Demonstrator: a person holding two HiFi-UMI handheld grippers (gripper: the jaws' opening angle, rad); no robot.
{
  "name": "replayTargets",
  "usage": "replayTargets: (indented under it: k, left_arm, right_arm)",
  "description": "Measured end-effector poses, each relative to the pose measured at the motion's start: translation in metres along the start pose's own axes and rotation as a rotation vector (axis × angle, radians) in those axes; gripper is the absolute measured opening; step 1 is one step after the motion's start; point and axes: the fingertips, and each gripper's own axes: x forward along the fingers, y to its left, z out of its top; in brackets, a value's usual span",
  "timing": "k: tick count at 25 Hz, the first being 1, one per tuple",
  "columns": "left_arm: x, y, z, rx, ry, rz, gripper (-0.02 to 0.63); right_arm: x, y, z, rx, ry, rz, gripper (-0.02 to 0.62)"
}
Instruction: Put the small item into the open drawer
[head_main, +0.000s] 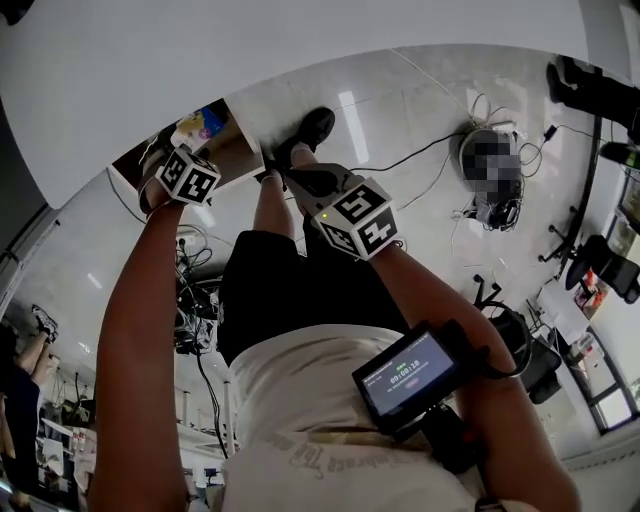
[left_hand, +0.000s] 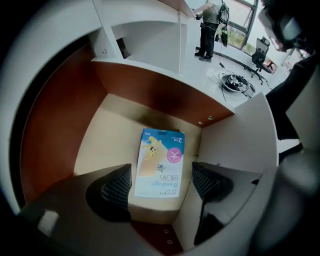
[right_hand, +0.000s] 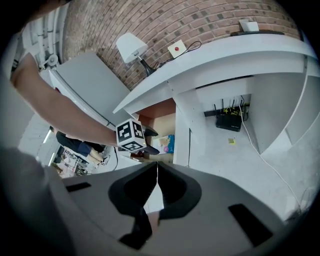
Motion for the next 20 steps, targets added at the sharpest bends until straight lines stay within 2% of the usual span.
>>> replayTargets:
  k: [6, 8, 11, 17, 20]
  left_arm:
    - [-0.042, -0.003, -0.005, 0.044, -0.041, 0.033, 0.380]
    - [-0.058, 0.003, -0.003, 0.006, -0.064, 0.057, 0.353]
    - [-0.082, 0.011, 0.005, -0.062, -0.108, 0.081, 0.271]
    - [-0.138, 0.019, 0.028, -0.221, -0.236, 0.082, 0.127]
    - [-0.165, 0.020, 0.036, -0.300, -0.296, 0.082, 0.082]
  right_arm:
    - [-0.008, 0.010, 0.013, -0.059, 0.016, 0.007, 0.006]
    - [-0.014, 0.011, 0.022, -0.081, 0.011, 0.006, 0.006]
    - [-0.021, 0.012, 0.033, -0.105, 0.003, 0.007, 0.006]
    - [-0.033, 0.021, 0.053, -0.136, -0.019, 0.018, 0.006]
    - [-0.039, 0.026, 0.070, -0.159, -0.036, 0.022, 0.006]
